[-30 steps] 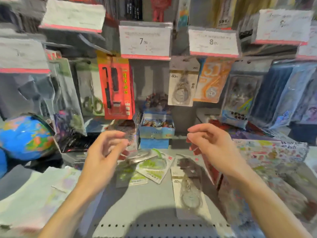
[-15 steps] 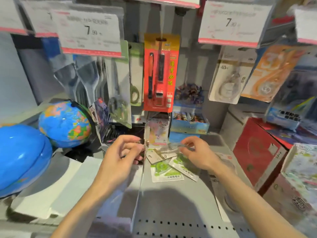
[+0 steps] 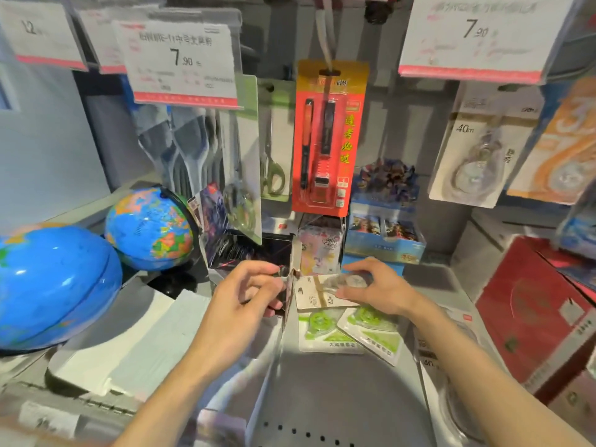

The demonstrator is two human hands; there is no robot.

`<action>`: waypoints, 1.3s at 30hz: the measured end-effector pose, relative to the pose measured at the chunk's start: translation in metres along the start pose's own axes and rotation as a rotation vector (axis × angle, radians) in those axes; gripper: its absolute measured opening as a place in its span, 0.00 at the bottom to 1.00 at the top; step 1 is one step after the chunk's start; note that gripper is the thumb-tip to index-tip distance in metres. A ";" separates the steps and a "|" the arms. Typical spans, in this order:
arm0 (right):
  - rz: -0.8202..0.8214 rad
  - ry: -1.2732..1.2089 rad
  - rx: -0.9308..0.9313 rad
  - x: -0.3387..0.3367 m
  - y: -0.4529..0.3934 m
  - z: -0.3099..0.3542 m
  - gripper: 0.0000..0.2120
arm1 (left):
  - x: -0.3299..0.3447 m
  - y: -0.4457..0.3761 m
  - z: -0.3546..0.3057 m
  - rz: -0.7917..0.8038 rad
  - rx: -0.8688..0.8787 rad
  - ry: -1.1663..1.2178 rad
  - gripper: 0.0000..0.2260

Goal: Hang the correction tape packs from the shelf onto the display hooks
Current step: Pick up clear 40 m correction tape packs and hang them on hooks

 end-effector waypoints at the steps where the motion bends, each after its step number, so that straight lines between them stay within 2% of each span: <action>1: -0.034 0.001 -0.013 -0.006 0.005 0.001 0.32 | 0.001 0.001 0.002 0.000 -0.011 -0.006 0.06; 5: -0.163 -0.029 -0.054 -0.027 0.032 0.005 0.31 | 0.008 0.002 0.011 0.000 -0.059 -0.104 0.01; 9: -0.297 -0.132 -0.066 -0.043 0.067 0.009 0.28 | 0.033 0.000 0.023 0.059 -0.187 -0.146 0.12; 11: -0.332 -0.166 -0.060 -0.046 0.079 0.012 0.27 | 0.050 -0.002 0.024 0.088 -0.219 -0.073 0.12; 15: -0.294 -0.198 -0.057 -0.041 0.096 0.012 0.26 | 0.068 -0.011 0.019 0.065 -0.175 0.033 0.03; 19: -0.260 -0.389 -0.032 -0.042 0.103 0.002 0.20 | 0.070 -0.017 0.013 0.048 -0.159 0.073 0.04; 23: -0.175 -0.593 -0.042 -0.040 0.104 0.002 0.24 | 0.072 -0.021 0.003 0.086 -0.121 0.087 0.05; 26: -0.142 -0.690 -0.092 -0.040 0.104 0.009 0.19 | 0.078 -0.021 0.000 0.135 -0.114 0.129 0.05; 29: -0.203 -0.758 -0.089 -0.042 0.103 0.016 0.21 | 0.087 -0.015 0.006 0.231 -0.132 0.104 0.14; 32: -0.211 -0.844 -0.054 -0.039 0.103 0.026 0.22 | 0.089 -0.011 0.013 0.260 -0.154 0.128 0.22; 34: -0.217 -0.841 -0.033 -0.038 0.105 0.029 0.17 | 0.087 -0.011 0.015 0.249 -0.157 0.132 0.23; 37: -0.238 -0.748 0.007 -0.044 0.111 0.028 0.08 | 0.083 -0.013 0.017 0.241 -0.165 0.111 0.17; 39: -0.251 -0.710 0.047 -0.052 0.118 0.022 0.07 | 0.083 -0.014 0.018 0.251 -0.173 0.092 0.14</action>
Point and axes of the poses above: each hand's wrist, its own y-axis away from the middle knuckle, its own x-axis out of the palm, z = x × y, the point moved 7 cm from there along -y, towards the middle knuckle, and after that the axes turned 10 degrees about y, right-handed, at the moved point
